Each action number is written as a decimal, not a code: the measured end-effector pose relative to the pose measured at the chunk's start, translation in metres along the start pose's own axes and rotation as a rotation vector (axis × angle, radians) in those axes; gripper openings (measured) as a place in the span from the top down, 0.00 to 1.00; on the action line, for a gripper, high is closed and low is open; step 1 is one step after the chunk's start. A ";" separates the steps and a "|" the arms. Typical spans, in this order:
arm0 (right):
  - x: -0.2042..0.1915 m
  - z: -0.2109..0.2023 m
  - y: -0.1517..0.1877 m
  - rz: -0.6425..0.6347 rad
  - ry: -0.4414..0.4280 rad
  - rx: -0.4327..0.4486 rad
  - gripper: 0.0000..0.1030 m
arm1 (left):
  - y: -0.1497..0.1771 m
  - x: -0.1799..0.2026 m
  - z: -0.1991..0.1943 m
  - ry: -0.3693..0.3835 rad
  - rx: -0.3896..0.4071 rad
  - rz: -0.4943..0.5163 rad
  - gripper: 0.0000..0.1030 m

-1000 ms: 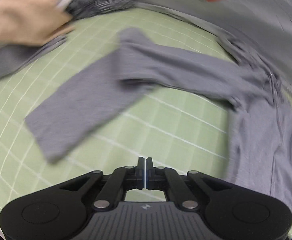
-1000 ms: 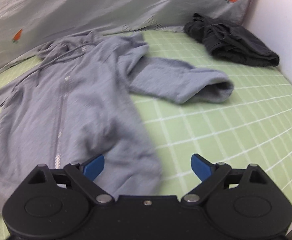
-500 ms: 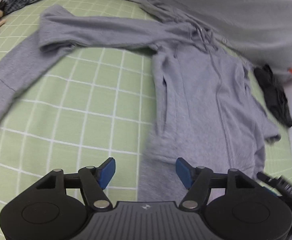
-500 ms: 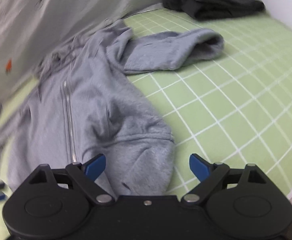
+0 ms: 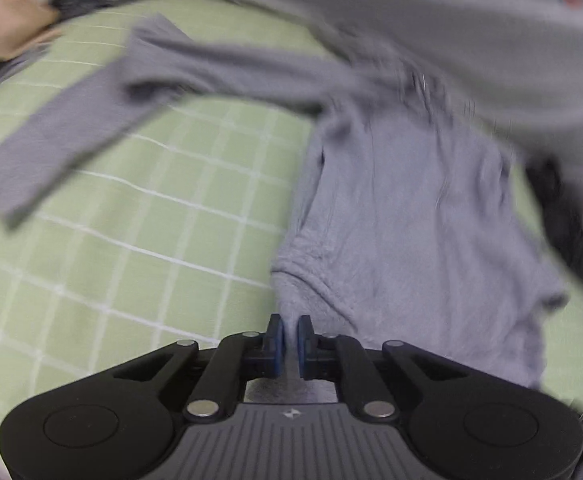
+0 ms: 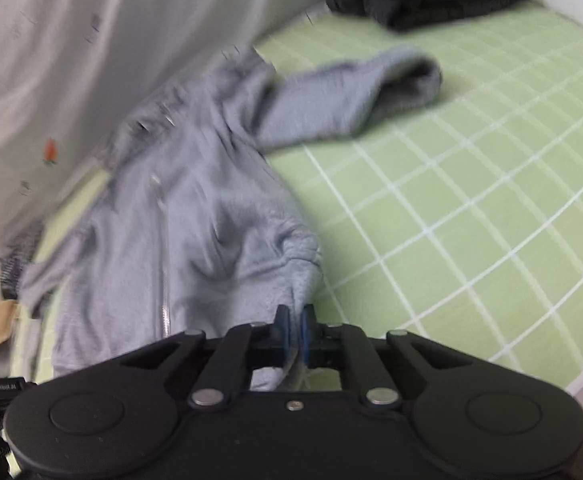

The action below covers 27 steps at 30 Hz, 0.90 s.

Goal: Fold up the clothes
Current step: 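Lay the hoodie down straight with both grippers and open them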

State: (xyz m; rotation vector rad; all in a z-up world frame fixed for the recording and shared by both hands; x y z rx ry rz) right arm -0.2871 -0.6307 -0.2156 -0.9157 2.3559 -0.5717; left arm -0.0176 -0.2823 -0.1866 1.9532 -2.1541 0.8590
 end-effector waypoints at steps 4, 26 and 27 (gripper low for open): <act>-0.011 -0.025 0.006 -0.114 0.002 0.014 0.94 | 0.002 -0.020 -0.035 -0.023 0.038 -0.074 0.98; -0.024 0.009 0.022 -0.251 0.032 -0.121 0.42 | 0.033 -0.003 0.008 -0.228 0.046 0.177 0.39; -0.024 0.011 0.021 -0.250 0.033 -0.122 0.42 | 0.031 0.000 0.012 -0.228 0.044 0.196 0.39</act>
Point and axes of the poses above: each gripper's, at about its wrist camera, not at the fingertips, and z roughly the way its jaws point, x to its right, y to its underside, the point moved 1 cm from there along z, roughly the way its jaws point, and after that the axes turned 6 degrees about -z, right-handed, at the moved point
